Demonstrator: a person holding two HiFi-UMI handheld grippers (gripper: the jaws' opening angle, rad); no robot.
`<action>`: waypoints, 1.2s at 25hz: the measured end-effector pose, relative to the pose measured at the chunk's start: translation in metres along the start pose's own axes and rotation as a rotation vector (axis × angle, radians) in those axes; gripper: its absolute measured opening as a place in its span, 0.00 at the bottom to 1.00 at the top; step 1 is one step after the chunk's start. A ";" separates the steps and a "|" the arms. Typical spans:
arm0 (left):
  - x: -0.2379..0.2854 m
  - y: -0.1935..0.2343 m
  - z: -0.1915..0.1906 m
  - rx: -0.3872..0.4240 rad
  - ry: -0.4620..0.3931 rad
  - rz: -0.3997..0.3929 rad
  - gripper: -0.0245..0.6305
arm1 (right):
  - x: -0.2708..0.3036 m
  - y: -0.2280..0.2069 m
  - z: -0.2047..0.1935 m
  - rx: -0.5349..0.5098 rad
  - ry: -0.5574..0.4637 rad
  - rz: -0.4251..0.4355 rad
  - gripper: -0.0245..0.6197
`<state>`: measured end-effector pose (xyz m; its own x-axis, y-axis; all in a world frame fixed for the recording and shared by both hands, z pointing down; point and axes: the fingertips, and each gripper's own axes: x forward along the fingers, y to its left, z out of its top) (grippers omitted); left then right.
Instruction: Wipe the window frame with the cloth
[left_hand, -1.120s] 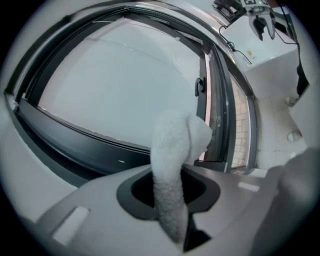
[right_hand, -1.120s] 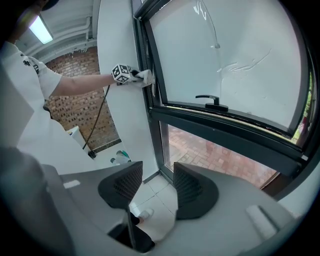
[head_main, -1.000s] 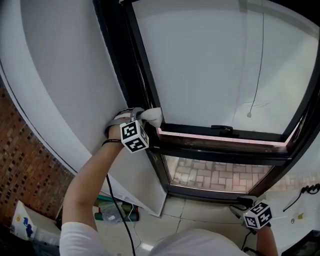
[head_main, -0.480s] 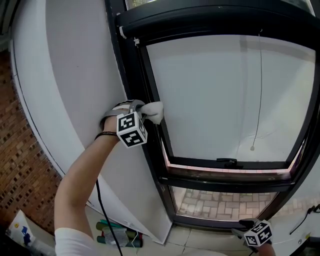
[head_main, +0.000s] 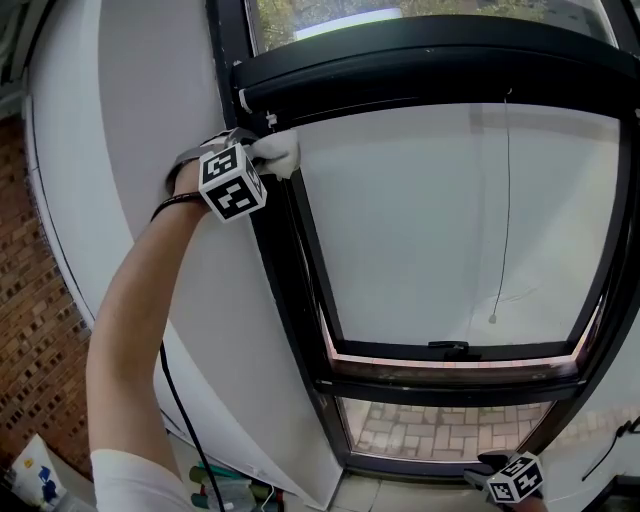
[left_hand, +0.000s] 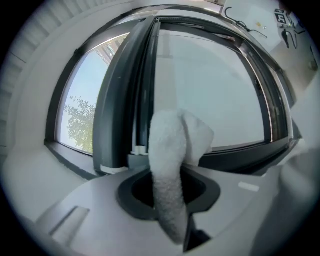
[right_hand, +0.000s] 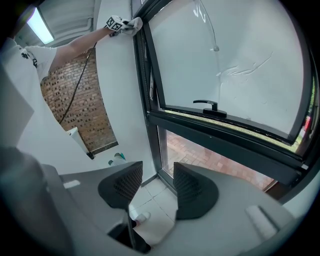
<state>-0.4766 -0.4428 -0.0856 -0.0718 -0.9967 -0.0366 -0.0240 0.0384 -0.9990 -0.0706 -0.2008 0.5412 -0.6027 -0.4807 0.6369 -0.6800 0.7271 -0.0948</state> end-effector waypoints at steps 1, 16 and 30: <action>0.000 0.015 0.000 -0.001 0.003 0.020 0.20 | -0.001 -0.001 0.000 0.003 0.000 -0.004 0.34; -0.009 0.083 0.014 0.090 0.029 0.134 0.20 | -0.012 -0.012 -0.015 0.048 -0.004 -0.038 0.34; -0.035 0.097 0.121 0.019 -0.109 0.107 0.20 | -0.042 -0.032 -0.031 0.046 -0.022 -0.030 0.34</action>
<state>-0.3560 -0.4131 -0.1842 0.0357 -0.9889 -0.1440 -0.0027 0.1440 -0.9896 -0.0103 -0.1882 0.5414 -0.5908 -0.5129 0.6228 -0.7160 0.6890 -0.1118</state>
